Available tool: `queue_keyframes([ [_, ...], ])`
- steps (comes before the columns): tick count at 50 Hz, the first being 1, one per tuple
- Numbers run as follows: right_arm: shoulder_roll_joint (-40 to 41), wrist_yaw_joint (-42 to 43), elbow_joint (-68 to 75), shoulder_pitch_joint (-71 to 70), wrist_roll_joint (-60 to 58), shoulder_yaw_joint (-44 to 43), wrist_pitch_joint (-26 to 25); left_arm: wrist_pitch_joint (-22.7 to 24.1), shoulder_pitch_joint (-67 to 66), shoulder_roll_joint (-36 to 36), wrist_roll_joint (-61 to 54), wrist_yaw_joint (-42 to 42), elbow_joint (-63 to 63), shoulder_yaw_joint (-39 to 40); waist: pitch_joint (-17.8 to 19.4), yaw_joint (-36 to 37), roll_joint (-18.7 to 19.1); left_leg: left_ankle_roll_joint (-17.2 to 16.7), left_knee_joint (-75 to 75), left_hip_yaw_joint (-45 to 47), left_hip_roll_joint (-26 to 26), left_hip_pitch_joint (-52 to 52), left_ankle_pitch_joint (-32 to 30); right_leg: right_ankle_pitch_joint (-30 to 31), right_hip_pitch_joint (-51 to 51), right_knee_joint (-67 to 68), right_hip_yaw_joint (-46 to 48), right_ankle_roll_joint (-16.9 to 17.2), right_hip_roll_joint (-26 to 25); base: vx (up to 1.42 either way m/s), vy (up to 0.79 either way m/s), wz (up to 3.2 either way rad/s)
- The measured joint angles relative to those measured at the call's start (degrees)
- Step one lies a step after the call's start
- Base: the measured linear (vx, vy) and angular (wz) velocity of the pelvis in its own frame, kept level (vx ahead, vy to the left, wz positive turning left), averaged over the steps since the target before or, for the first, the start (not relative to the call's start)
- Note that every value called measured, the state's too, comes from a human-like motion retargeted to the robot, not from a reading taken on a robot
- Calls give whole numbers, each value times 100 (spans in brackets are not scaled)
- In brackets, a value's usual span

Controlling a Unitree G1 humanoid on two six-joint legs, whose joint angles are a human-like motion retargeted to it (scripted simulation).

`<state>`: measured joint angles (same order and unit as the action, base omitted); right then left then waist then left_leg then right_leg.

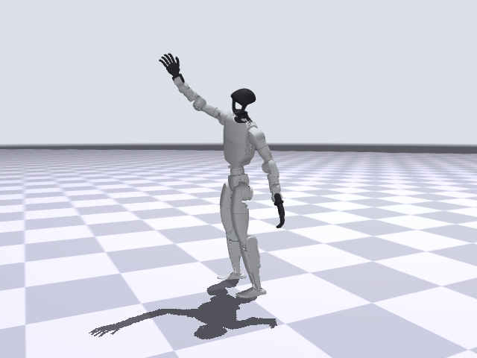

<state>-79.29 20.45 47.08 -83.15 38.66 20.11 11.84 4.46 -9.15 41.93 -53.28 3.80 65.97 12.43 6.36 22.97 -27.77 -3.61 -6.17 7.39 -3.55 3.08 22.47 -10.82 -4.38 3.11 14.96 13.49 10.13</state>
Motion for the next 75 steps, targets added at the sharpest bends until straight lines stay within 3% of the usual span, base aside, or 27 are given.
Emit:
queue_keyframes([
  [2, 1076, -63, 563, -1602, -269, 1753, -172, 29, -87, -508, -190, -129, -352, 381, -51, 74, 286, 41, -10, -243, 49, 123, -54, -54, 20, 30, 244, -43, 54, -1, 0, 113],
  [5, 2102, -263, 988, -1628, -672, 2125, -439, -9, 239, -967, -345, -365, -596, 605, 116, 605, 486, 95, -21, -572, 135, 250, -129, -129, 108, 32, 584, -117, 130, -2, 0, 107],
  [12, 3705, -810, 1987, 141, -2480, 1504, -1030, -294, 1205, -1921, -222, -661, -163, 1480, 448, 1529, 955, 103, 84, -1368, 390, 437, -371, -260, 427, -38, 1454, -247, 301, -3, 1, 113],
  [17, 4360, -825, 2372, 2114, -3536, 909, -1241, -440, 1574, -1723, -184, -397, 580, 2111, 441, 1710, 1384, 6, 361, -1834, 546, 426, -639, -329, 639, -59, 2006, -268, 400, -3, 2, 97],
  [21, 4841, -708, 2467, 3903, -3619, 403, -1234, -451, 1702, -762, -169, -36, 1220, 2481, 279, 1578, 1808, -85, 610, -2002, 614, 346, -838, -373, 732, -49, 2236, -242, 468, -2, 1, 51],
  [28, 5390, -743, 2767, 6993, -2918, -300, -1041, -125, 1895, 2033, -402, 480, 1746, 3110, -95, 999, 2634, -155, 738, -1774, 651, 202, -923, -351, 726, -95, 2051, -18, 544, -1, -2, -26],
  [30, 5415, -1239, 3108, 7605, -2699, 24, -1765, 90, 2124, 2918, -3016, 1356, 1381, 3161, -348, 922, 2777, 315, 679, -1646, 640, 393, -1042, -335, 473, -142, 1846, -594, 527, 2, -1, -84],
  [36, 5335, 7, 4132, 8859, -843, -911, -1776, 597, 3043, 4980, -3754, 1242, -263, 2881, -555, -187, 3403, 239, 344, -1133, 580, 407, -825, -257, 349, -213, 1329, -553, 503, 0, -4, -79],
  [40, 5063, 29, 4227, 9159, 350, -1446, -1634, 397, 3633, 5935, -3023, 663, -1389, 2399, -426, -1305, 3837, 190, 151, -790, 501, 355, -690, -216, 292, -229, 969, -502, 455, 0, -5, -81],
  [45, 4700, -1342, 3745, 9003, 1385, -1745, -1915, -360, 3195, 6980, 65, 34, -1943, 2259, -52, -2977, 4170, 286, 45, -362, 369, 243, -578, -182, 150, -181, 482, -438, 358, -1, -6, -86],
  [47, 4960, -1806, 3671, 8760, 1773, -1847, -2045, -703, 720, 8098, 1421, -165, -1507, 4264, 89, -3478, 3874, 369, 40, -181, 324, 149, -542, -174, 107, -150, 270, -414, 319, -1, -6, -96],
  [48, 5063, -1950, 3638, 8901, 1974, -2161, -2052, -762, -1207, 8554, 2071, -198, -1223, 5875, -20, -3456, 3808, 416, 55, -70, 304, 98, -528, -164, 72, -140, 143, -399, 298, 0, -6, -107],
  [50, 4856, -2177, 3519, 8937, 2368, -2470, -2076, -910, -3222, 8707, 3094, -289, -1219, 7146, -124, -3782, 3916, 511, 73, 150, 248, 44, -495, -130, -41, -123, -111, -363, 234, 0, -5, -111],
  [53, 4637, -2397, 3444, 8473, 2865, -2527, -2109, -1165, -4751, 8707, 3933, -677, -1430, 7637, -54, -4617, 3805, 630, 83, 478, 179, -42, -440, -60, -191, -102, -483, -272, 138, -1, -4, -110],
  [56, 4690, -2503, 3486, 7730, 3203, -2599, -2136, -1323, -5668, 8707, 4400, -1208, -1681, 7892, 142, -5430, 3329, 701, 78, 798, 129, -138, -383, 33, -306, -92, -834, -128, 49, -3, -3, -105],
  [60, 5109, -2449, 3694, 6622, 3560, -3056, -2139, -1345, -5668, 8707, 4717, -1979, -1963, 7364, 480, -6211, 2196, 723, 48, 1178, 87, -261, -311, 182, -406, -96, -1234, 136, -50, -5, -3, -90],
  [65, 5490, -2005, 4236, 5698, 3868, -4251, -2066, -1303, -5668, 8707, 4976, -2714, -1871, 7017, 673, -6494, 491, 565, 0, 1499, -198, -339, -305, 381, -469, -145, -1506, 151, -437, -7, -15, -60],
  [70, 4400, -1040, 4658, 5211, 3610, -5977, -1679, -1430, -5668, 8707, 4662, -3328, -1161, 8049, 721, -6319, 112, 516, -76, 1481, -440, 475, -334, 639, -1180, -306, -1454, 151, -681, -2, -1, -1],
  [75, 2852, -281, 4681, 5180, 3395, -7351, -1263, -2007, -5668, 8707, 3743, -3437, 342, 9067, 653, -5983, -53, 538, -124, 1136, -540, 1320, -372, 742, -1810, -361, -1120, 151, -719, -3, 6, 48],
])
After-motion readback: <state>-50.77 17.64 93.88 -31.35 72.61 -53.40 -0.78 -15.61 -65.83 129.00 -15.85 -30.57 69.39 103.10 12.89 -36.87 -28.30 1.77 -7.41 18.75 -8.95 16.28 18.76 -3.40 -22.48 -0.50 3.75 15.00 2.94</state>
